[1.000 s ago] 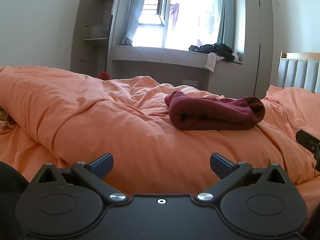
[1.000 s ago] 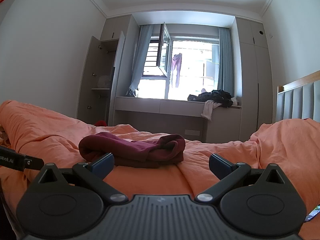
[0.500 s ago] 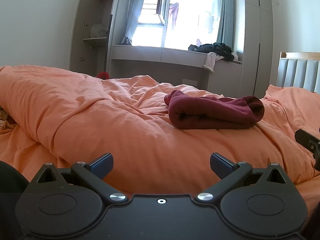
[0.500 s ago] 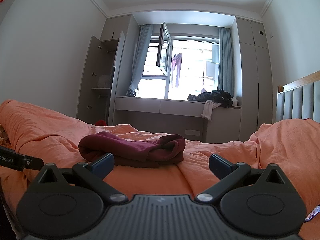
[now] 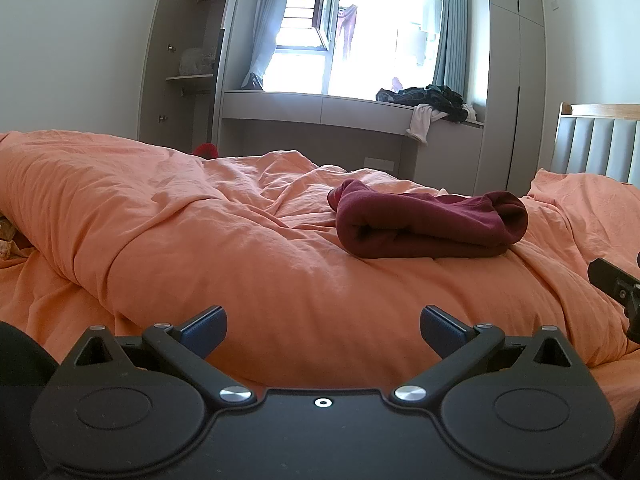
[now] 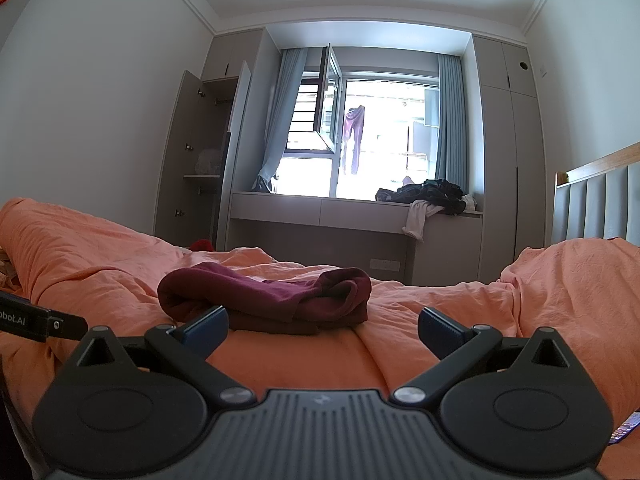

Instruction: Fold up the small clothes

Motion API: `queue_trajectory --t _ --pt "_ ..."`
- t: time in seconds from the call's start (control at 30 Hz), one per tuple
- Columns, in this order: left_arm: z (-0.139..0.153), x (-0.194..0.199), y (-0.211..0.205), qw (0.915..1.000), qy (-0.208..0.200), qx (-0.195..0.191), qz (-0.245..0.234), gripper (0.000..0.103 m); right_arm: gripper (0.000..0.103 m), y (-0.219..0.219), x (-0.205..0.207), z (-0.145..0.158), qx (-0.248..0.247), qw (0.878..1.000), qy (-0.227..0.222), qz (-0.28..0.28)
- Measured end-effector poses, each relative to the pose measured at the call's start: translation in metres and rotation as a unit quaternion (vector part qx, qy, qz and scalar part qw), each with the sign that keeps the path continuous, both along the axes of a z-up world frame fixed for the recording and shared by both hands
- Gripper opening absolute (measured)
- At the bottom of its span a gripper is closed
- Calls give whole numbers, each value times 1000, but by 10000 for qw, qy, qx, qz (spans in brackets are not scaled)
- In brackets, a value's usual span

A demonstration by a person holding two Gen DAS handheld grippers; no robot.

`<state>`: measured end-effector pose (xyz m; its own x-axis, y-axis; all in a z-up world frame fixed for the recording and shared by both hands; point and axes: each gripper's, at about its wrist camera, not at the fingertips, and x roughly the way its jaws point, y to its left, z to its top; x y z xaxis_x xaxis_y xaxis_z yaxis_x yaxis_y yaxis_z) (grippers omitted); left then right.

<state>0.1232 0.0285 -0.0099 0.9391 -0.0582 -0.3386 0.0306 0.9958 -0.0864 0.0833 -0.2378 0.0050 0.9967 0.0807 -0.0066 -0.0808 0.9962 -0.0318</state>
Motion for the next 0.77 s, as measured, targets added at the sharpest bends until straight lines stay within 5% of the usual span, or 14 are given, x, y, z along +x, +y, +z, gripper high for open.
queue_trajectory --t 0.77 --pt "2 6 -1 9998 40 -205 0 103 103 -7 -1 -4 -74 10000 56 -22"
